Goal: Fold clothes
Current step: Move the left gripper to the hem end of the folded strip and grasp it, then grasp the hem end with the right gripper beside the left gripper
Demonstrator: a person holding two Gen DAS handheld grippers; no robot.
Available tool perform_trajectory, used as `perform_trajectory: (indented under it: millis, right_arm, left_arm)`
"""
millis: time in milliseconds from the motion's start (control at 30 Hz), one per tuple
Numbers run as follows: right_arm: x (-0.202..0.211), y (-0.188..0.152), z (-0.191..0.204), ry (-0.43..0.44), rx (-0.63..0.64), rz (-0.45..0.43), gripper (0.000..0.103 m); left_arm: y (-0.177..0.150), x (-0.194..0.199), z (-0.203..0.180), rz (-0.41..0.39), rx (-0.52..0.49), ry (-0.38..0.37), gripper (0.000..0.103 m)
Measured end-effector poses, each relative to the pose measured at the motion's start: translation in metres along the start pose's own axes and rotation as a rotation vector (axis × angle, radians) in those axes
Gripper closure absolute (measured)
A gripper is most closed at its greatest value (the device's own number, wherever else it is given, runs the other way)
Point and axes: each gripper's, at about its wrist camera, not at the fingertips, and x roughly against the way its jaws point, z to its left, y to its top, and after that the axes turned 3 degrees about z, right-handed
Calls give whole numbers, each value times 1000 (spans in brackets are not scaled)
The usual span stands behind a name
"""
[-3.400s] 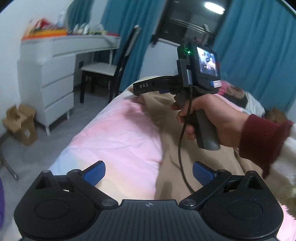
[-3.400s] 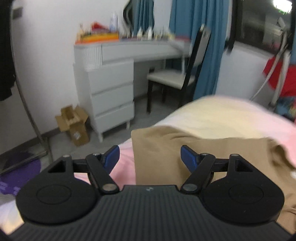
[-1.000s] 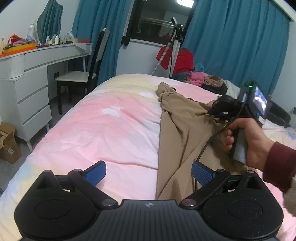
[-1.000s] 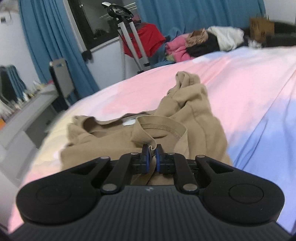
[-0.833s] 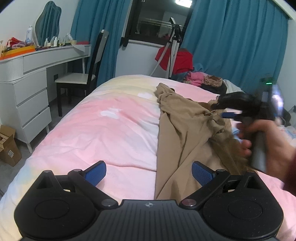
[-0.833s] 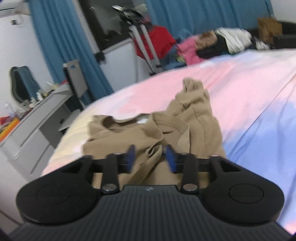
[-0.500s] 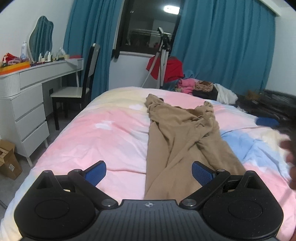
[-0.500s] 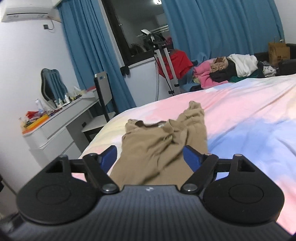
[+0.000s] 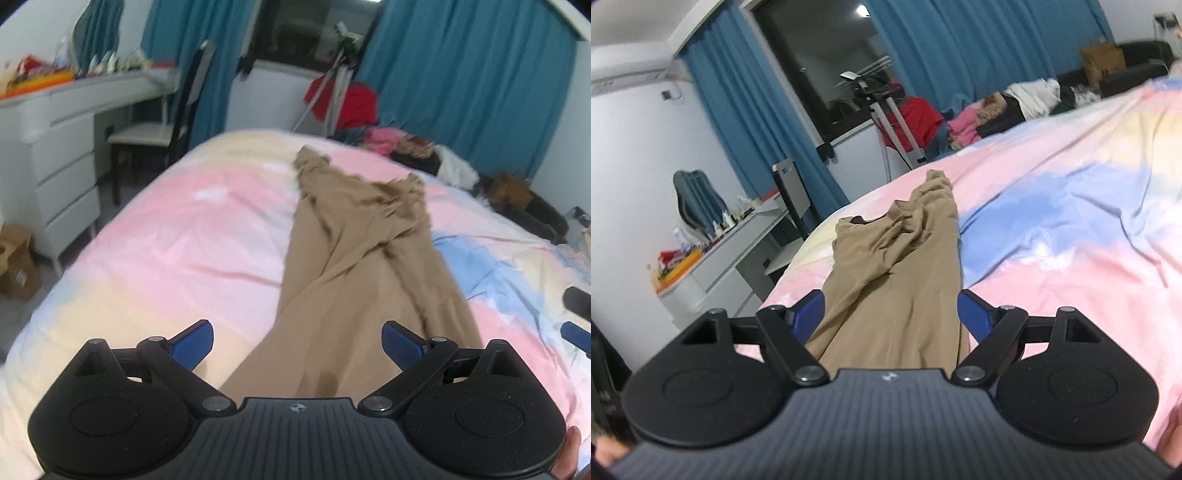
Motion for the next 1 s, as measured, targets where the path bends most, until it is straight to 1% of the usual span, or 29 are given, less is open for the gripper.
perform_trajectory:
  millis: [100, 167, 200, 300, 333, 367, 433, 467, 533, 600, 667, 767, 800, 833, 867, 933, 1000]
  right_arm:
    - [-5, -2, -12, -15, -41, 21, 23]
    - [-8, -4, -17, -20, -55, 36, 23]
    - [-9, -5, -20, -20, -62, 39, 23]
    - [-10, -7, -32, -21, -102, 50, 23]
    - [-10, -7, -36, -16, -126, 55, 23]
    - [-11, -7, -41, -10, -150, 60, 23]
    - [-12, -8, -47, 0, -189, 67, 23]
    - [-13, -8, -50, 3, -202, 72, 23]
    - [-15, -9, -54, 10, -226, 81, 23]
    - [-16, -10, -58, 21, -247, 89, 22]
    - [-17, -11, -59, 28, -262, 97, 22]
    - [-19, -12, -59, 36, -270, 112, 22]
    - [-20, -12, -58, 37, -269, 118, 22]
    - [-20, -12, -58, 32, -266, 124, 22]
    - [-20, -13, -58, 27, -263, 130, 22]
    - [-21, -14, -57, 20, -261, 141, 22]
    - [-22, -15, -57, 14, -259, 154, 22]
  left_arm:
    - [-3, -1, 12, 38, 44, 66, 6]
    - [-3, 3, 23, 66, 96, 81, 6]
    - [-4, 3, 29, 94, 131, 90, 7]
    - [-8, 1, 50, 202, 233, 162, 15]
    - [-10, 1, 57, 232, 281, 168, 17]
    - [-13, 2, 68, 265, 351, 152, 18]
    - [-16, 3, 83, 318, 452, 98, 18]
    - [-17, 4, 90, 347, 495, 77, 18]
    - [-20, 6, 95, 386, 540, 60, 18]
    - [-22, 10, 96, 416, 540, 59, 21]
    - [-25, 13, 92, 428, 526, 58, 23]
    - [-28, 14, 85, 443, 503, 70, 36]
    - [-28, 14, 83, 441, 490, 78, 48]
    - [-28, 16, 80, 436, 470, 86, 62]
    - [-28, 18, 75, 426, 440, 93, 67]
    - [-27, 22, 61, 394, 357, 96, 92]
    - [-26, 33, 40, 340, 224, 105, 95]
